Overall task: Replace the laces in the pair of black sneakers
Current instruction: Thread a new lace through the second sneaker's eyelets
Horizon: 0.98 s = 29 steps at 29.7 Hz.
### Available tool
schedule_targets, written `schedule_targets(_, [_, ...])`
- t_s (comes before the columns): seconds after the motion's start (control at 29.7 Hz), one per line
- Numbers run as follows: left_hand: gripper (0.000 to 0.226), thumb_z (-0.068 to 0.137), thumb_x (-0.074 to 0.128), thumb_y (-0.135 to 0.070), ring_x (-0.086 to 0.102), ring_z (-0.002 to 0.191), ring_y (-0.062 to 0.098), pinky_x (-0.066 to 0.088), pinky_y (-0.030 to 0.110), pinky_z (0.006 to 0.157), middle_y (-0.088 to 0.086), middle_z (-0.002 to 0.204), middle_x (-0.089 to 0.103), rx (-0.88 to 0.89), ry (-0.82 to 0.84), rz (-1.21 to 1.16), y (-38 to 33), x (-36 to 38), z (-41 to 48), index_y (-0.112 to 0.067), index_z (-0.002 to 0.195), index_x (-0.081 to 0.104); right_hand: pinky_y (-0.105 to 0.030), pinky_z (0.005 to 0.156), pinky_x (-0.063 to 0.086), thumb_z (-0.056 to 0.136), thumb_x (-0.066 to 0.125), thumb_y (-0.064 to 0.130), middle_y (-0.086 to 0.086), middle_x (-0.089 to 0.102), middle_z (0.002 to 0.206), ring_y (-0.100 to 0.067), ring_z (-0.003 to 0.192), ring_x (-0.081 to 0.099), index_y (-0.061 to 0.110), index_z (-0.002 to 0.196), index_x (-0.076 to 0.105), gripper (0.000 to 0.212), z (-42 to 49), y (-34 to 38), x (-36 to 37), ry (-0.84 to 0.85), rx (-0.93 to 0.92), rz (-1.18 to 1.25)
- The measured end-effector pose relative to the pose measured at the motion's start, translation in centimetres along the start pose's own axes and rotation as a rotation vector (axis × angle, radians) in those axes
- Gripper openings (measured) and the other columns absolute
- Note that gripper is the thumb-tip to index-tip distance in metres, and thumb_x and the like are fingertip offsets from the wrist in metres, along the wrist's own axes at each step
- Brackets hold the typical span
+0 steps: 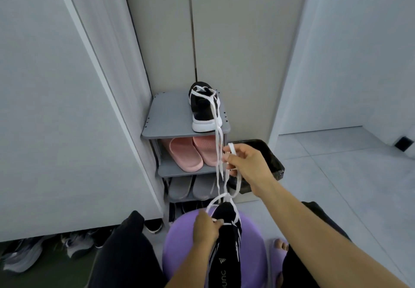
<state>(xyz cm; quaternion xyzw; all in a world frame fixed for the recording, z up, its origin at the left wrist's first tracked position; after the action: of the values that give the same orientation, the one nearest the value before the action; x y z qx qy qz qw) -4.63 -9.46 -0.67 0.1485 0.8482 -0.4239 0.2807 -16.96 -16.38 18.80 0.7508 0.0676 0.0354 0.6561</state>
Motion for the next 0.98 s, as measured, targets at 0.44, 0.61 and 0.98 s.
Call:
schedule_targets(0.44, [0.017,0.085,0.062,-0.022,0.062,0.087,0.026,0.050,0.034,0.087,0.004,0.089,0.066,-0.285,-0.097,-0.328,0.9,1.5,0.4,-0.021,0.072,0.053,-0.026,0.091,0.041,0.083,0.055,0.004,-0.016,0.035,0.129,-0.028,0.113,0.045,0.027,0.144,0.019,0.075,-3.7,-17.6,1.4,0.105,0.224,-0.763])
schedule_targets(0.61, [0.023,0.089,0.057,-0.012,0.055,0.075,0.025,0.041,0.026,0.068,0.006,0.078,0.061,-0.245,-0.246,-0.567,1.2,0.5,0.3,-0.019,0.068,0.050,-0.010,0.068,0.036,0.092,0.042,0.007,0.003,0.032,0.109,-0.012,0.083,0.045,0.023,0.145,0.020,0.060,-4.1,-16.8,1.3,0.148,0.169,-0.739])
schedule_targets(0.98, [0.024,0.075,0.066,0.007,0.057,0.073,0.020,0.047,0.027,0.070,0.005,0.074,0.061,-0.001,-0.050,-0.672,-4.4,-2.8,0.4,-0.009,0.086,0.052,-0.012,0.058,0.041,0.082,0.060,-0.001,0.000,0.054,0.084,-0.008,0.063,0.049,0.024,0.133,0.032,0.063,-2.1,-13.2,0.7,0.082,0.104,-0.253])
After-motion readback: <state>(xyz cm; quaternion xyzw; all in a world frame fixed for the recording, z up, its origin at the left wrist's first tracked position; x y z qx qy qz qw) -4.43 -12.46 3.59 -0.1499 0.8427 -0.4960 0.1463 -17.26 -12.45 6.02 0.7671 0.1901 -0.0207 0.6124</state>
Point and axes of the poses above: each hand's wrist, its own z-axis towards the middle knuckle, its own x-axis out of the palm, y = z × x, the point moved 7 cm from there along z, towards the middle knuckle
